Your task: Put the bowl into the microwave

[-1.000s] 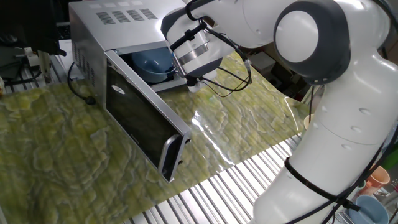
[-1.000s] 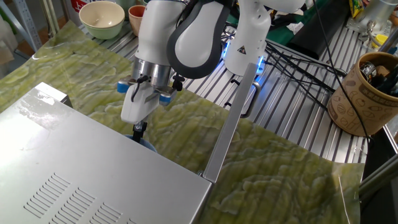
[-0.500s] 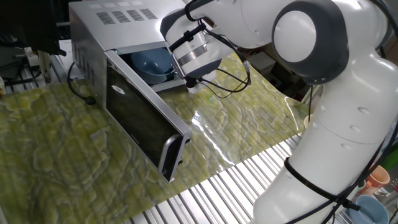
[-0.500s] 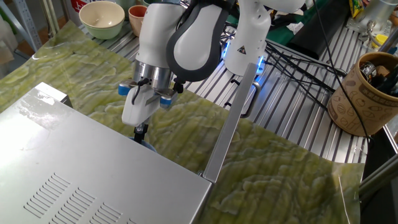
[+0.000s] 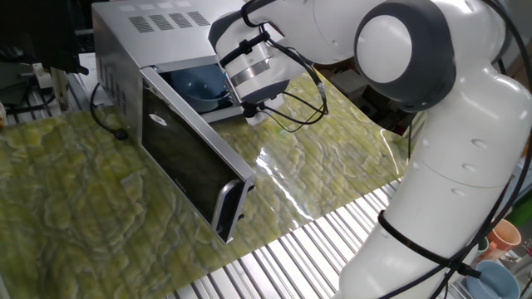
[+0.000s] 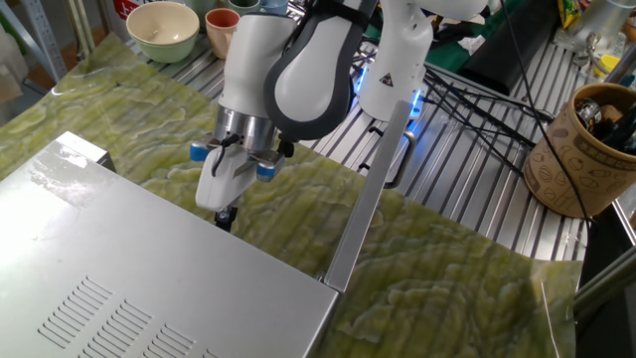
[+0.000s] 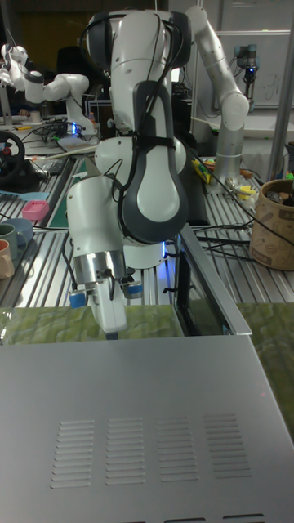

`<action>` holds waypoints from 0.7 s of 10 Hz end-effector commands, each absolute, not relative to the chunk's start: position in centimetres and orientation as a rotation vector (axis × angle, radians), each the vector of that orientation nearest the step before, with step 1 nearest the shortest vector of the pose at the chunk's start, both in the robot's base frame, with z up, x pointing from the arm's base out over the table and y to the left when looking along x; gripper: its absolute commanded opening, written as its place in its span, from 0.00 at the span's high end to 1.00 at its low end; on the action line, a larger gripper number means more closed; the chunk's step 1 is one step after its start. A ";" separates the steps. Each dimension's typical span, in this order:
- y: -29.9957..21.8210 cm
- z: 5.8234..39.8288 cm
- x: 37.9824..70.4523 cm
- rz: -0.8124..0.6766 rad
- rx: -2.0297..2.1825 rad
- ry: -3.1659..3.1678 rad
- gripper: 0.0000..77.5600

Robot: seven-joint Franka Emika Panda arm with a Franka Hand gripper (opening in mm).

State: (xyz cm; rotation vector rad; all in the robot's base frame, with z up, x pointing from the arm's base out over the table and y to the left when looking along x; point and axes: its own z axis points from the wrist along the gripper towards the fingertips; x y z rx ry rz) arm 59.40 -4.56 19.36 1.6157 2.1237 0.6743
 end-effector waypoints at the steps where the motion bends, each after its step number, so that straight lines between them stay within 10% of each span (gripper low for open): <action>1: -4.4 19.9 60.0 0.684 1.623 2.102 0.99; 7: -4.6 20.0 60.2 0.689 1.608 2.095 0.99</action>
